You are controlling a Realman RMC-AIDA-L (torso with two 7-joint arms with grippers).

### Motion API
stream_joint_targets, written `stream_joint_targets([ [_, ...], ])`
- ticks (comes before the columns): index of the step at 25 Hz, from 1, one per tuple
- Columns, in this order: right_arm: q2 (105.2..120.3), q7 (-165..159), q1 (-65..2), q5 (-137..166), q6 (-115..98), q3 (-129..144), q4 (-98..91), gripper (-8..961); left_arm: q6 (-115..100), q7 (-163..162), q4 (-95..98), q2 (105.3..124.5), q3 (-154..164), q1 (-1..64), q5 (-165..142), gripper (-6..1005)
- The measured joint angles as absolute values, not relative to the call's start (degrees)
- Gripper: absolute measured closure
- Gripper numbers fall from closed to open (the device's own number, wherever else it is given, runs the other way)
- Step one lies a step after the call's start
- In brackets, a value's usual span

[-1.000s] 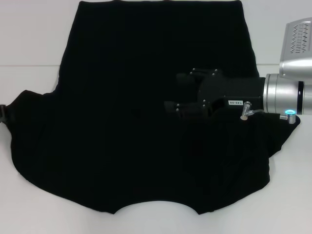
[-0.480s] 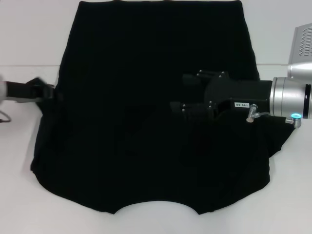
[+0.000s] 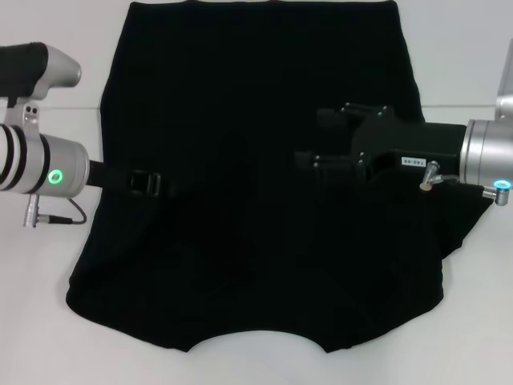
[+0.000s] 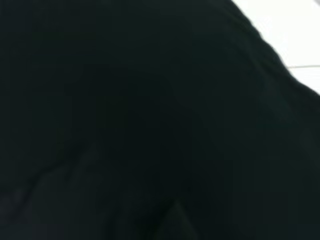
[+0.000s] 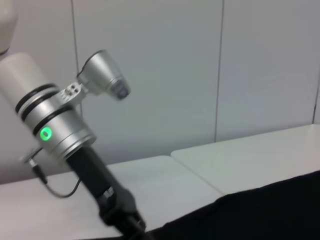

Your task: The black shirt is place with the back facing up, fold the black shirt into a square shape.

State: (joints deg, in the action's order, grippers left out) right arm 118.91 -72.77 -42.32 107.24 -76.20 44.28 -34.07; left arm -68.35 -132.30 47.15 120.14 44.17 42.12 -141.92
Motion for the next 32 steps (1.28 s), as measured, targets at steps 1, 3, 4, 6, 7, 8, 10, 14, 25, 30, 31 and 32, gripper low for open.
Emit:
stream_joint_targets([
  [1, 118.82, -72.8, -42.3, 106.8, -76.2, 44.1, -34.1, 71, -68.9, -131.6, 47.1, 120.23, 44.2, 41.9, -141.2, 953],
  [3, 118.52, -72.8, -42.3, 105.8, -75.9, 43.5, -34.1, 71, -69.9, -130.6, 46.8, 120.55, 44.2, 41.7, -140.0, 951],
  [4, 118.35, -72.9, -42.3, 105.4, -75.8, 43.0, -34.1, 71, -70.0, -130.4, 46.3, 120.68, 44.2, 41.8, -139.7, 951],
  [6, 117.94, -73.5, -42.3, 105.2, -75.6, 41.9, -34.1, 71, -70.0, -130.0, 45.4, 121.04, 44.2, 42.1, -139.4, 949],
  [7, 117.71, -74.2, -42.3, 105.1, -75.5, 41.4, -34.1, 71, -69.7, -129.7, 45.2, 121.42, 44.2, 42.1, -139.3, 920],
  [8, 117.44, -75.1, -42.3, 105.1, -75.5, 41.0, -34.1, 71, -69.6, -129.4, 45.1, 121.69, 44.2, 42.2, -139.2, 891],
  [10, 116.54, -79.3, -42.4, 105.1, -75.1, 40.7, -34.2, 72, -68.9, -128.1, 45.5, 123.04, 44.3, 42.2, -138.9, 833],
  [14, 115.34, -87.8, -42.5, 106.1, -74.0, 41.4, -35.5, 72, -69.9, -126.2, 46.4, 123.21, 44.2, 41.8, -137.1, 765],
  [25, 111.34, -130.1, -42.2, 125.6, -71.8, 41.9, -40.3, 72, -80.6, -85.1, 42.6, 122.74, 43.9, 35.4, -111.3, 501],
  [30, 109.76, -140.9, -42.0, 133.7, -72.9, 41.9, -40.3, 74, -81.7, -71.2, 41.3, 123.78, 44.2, 34.2, -110.0, 299],
  [31, 109.53, -142.5, -41.9, 135.1, -73.1, 41.9, -40.5, 74, -81.6, -69.2, 40.8, 123.9, 44.4, 34.1, -110.1, 261],
  [32, 109.31, -144.1, -41.9, 136.7, -73.4, 41.8, -40.6, 74, -81.6, -67.9, 40.3, 123.9, 44.6, 34.1, -110.2, 222],
])
